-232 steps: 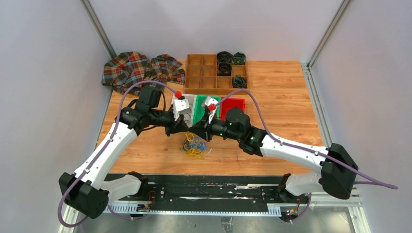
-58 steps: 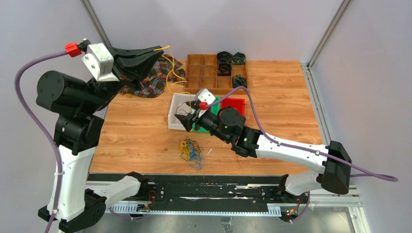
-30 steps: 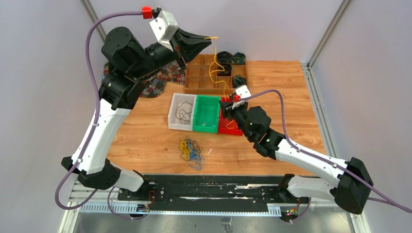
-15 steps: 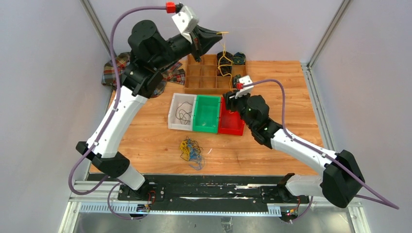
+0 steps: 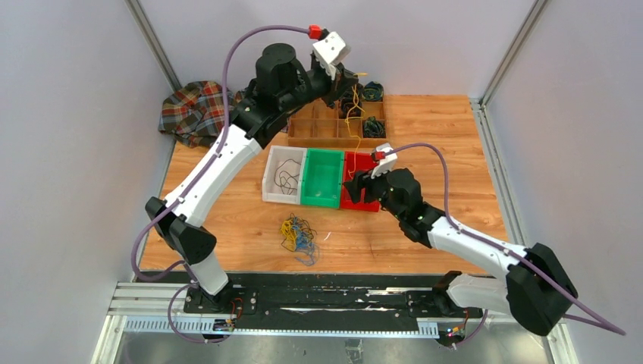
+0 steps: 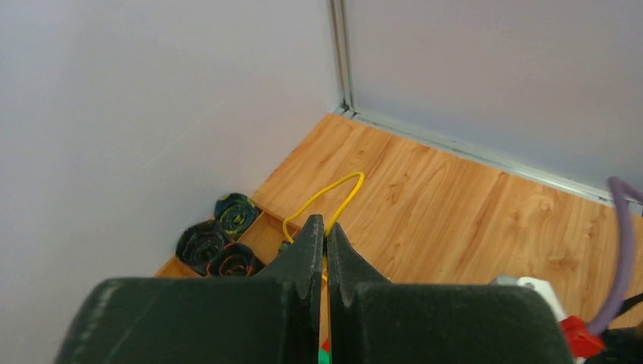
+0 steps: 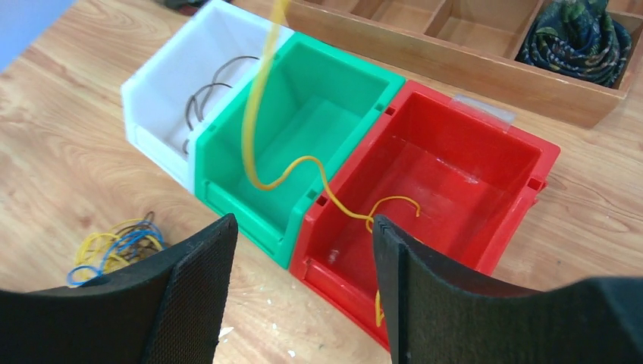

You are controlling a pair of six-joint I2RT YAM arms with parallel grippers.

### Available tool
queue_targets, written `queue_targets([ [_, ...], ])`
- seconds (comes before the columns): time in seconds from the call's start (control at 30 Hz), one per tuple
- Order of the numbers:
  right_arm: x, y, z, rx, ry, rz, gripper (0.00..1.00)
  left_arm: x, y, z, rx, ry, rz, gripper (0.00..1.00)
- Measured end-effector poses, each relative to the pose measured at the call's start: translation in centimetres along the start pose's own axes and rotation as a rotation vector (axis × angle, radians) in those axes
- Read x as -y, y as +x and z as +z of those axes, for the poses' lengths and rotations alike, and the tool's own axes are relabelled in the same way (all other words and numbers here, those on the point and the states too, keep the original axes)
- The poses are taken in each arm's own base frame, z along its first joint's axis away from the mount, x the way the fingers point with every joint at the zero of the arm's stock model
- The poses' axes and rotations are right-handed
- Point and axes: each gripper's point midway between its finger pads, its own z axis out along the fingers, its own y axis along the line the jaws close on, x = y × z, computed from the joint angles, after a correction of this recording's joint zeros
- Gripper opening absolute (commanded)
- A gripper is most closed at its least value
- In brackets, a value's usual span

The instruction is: Untangle the cables

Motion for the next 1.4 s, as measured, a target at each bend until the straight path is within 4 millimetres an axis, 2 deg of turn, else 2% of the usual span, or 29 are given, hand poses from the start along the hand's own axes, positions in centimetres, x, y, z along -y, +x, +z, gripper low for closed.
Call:
queue_targets([
  [0.17, -0.8, -1.5, -1.6, 0.03, -0.052, 0.062, 0.64, -0.2, 2.7, 1.9, -0.079, -0.033, 0.006, 0.0],
  [0.33, -0.7, -1.5, -2.2, 0.014, -0.056, 0.097, 0.6, -1.5, 5.4, 3.9, -0.165, -0.093, 0.025, 0.0],
  [0.47, 0.0, -2.2, -3.1, 0.041, -0.028, 0.112, 0.54, -2.4, 7.4, 5.0, -0.219, -0.125, 0.049, 0.0],
  [0.63, 1.9, -3.2, -4.4, 0.102, 0.066, 0.139, 0.57, -2.3, 10.1, 5.0, -0.283, -0.115, 0.056, 0.0],
  [0.73, 3.0, -3.6, -5.1, 0.123, 0.122, 0.149, 0.58, -1.5, 12.7, 4.6, -0.342, -0.097, 0.041, 0.0],
  [0.83, 3.9, -3.9, -5.7, 0.138, 0.172, 0.159, 0.59, -0.1, 16.4, 4.0, -0.432, -0.059, 0.015, 0.0],
  [0.97, 5.5, -3.7, -6.2, 0.138, 0.247, 0.171, 0.6, 2.1, 19.9, 3.4, -0.515, -0.004, -0.014, 0.0],
  [1.1, 6.7, -3.4, -6.6, 0.13, 0.308, 0.173, 0.6, 3.8, 21.5, 3.2, -0.551, 0.037, -0.023, 0.0],
  [1.27, 7.6, -3.2, -6.9, 0.128, 0.349, 0.176, 0.59, 5.1, 22.2, 3.6, -0.564, 0.07, -0.006, 0.0],
  [1.4, 8.3, -3.1, -7.0, 0.126, 0.373, 0.179, 0.57, 5.6, 24.4, 4.0, -0.604, 0.094, 0.022, 0.0],
])
